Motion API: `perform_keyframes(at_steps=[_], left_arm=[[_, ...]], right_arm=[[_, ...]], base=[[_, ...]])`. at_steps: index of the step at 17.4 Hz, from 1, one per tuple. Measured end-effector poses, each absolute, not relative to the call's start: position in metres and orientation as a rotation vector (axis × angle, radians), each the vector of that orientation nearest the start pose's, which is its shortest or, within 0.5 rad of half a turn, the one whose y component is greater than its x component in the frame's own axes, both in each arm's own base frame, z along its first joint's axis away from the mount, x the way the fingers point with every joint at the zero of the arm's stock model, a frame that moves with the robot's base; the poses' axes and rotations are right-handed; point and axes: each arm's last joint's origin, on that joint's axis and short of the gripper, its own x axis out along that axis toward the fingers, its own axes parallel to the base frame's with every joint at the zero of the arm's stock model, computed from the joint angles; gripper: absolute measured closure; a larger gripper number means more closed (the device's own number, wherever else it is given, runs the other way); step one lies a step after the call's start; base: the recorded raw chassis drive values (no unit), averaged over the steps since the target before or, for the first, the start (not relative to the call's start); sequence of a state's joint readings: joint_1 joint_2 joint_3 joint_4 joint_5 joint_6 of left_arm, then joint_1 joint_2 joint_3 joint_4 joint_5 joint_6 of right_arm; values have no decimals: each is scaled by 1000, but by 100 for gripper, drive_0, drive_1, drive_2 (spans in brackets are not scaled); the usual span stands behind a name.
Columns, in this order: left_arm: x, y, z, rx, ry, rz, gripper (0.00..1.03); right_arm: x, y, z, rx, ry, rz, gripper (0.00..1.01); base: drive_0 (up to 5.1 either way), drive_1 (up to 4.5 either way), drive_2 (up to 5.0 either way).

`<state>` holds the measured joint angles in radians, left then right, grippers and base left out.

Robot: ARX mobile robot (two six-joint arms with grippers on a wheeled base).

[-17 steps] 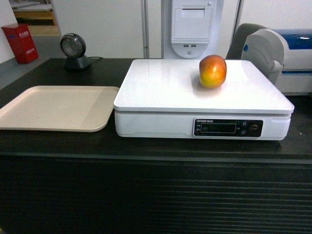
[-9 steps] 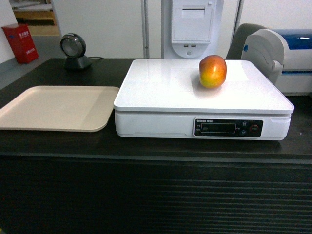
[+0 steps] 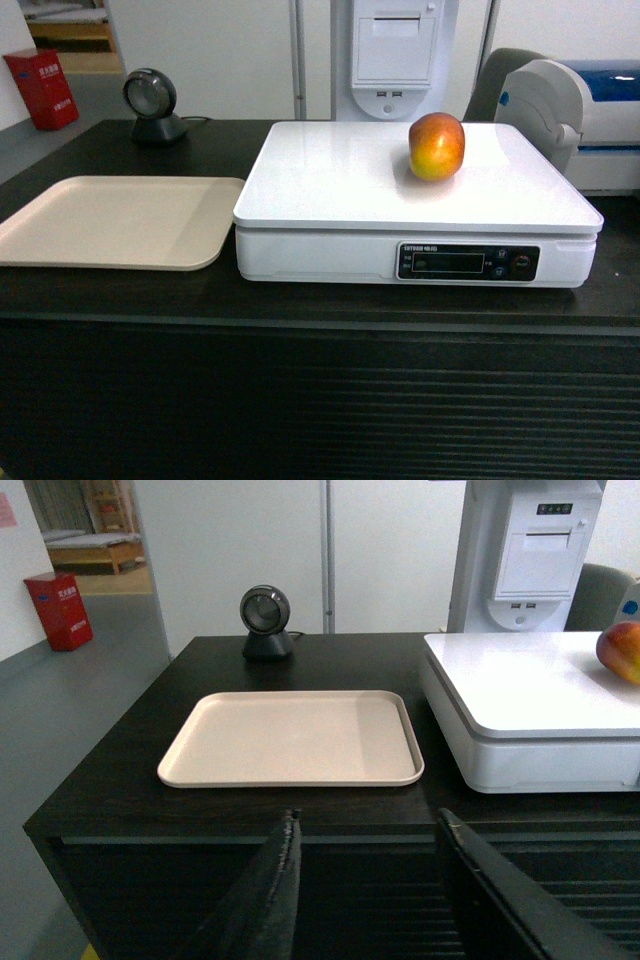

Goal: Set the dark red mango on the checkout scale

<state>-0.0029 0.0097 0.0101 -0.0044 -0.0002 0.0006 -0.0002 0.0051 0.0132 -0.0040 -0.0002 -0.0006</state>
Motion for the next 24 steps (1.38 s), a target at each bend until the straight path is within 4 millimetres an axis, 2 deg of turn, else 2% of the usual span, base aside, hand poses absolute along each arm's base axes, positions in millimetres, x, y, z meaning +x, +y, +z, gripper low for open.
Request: perform_keyframes(at_steps=[5, 24], left_arm=[[98, 0, 166, 1, 4, -3, 4], [98, 0, 166, 1, 4, -3, 5]], right_arm=[[97, 0, 167, -1, -4, 0, 3], [97, 0, 167, -1, -4, 0, 3]], base=[[0, 0, 0], [0, 0, 0]])
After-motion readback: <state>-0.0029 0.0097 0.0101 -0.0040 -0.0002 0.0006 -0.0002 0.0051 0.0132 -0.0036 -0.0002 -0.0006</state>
